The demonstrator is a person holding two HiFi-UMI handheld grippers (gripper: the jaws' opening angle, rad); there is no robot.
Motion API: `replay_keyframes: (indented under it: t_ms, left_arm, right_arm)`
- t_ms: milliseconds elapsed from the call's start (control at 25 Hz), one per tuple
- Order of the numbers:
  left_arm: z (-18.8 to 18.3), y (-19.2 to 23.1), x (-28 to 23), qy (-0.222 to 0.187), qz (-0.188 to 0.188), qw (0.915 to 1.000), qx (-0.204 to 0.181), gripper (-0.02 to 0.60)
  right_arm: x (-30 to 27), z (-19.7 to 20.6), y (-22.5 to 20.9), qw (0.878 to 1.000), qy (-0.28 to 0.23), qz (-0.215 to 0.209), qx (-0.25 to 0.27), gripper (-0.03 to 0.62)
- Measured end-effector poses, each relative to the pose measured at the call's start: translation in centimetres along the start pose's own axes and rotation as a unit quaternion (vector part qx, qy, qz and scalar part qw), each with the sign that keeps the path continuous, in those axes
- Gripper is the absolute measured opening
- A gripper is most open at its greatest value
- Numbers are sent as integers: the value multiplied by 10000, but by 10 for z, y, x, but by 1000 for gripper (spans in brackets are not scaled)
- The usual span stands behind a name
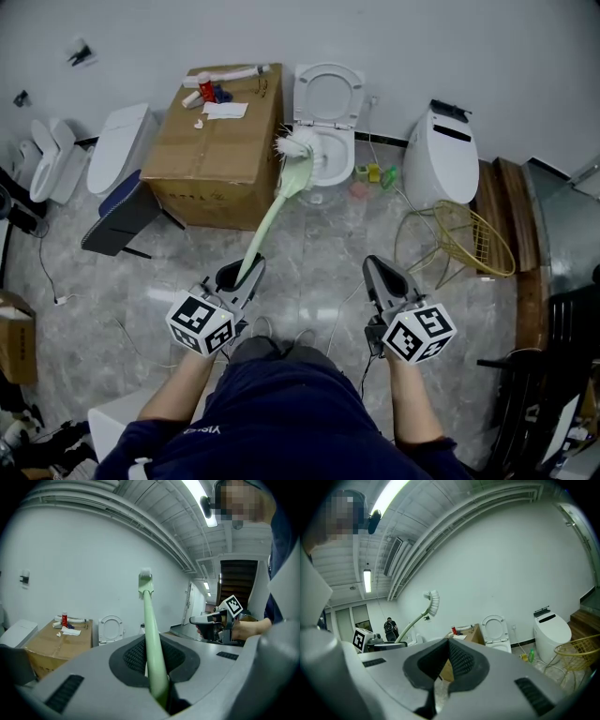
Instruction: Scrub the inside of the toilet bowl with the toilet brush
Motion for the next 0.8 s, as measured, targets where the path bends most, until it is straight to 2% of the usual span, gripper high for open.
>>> replay_keyframes:
  t_ms: [400, 800]
  left_arm:
    - [-1, -17, -14, 12, -93, 9999, -38, 52]
    - [-3, -9, -33, -110, -117, 9999, -60, 52]
  right_arm:
    - [14, -2, -22, 9998, -117, -74, -135, 5]
    - [7, -8, -38, 9998, -190, -74, -39, 5]
Point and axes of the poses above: the fingertips, and each gripper's own axes: x backward along the fingers, y to its left, z out of its underside, the point moved 6 cm from there along x, backward along the fingers, and after that the axes turned 4 degrees about -z, right-handed, at the moved point
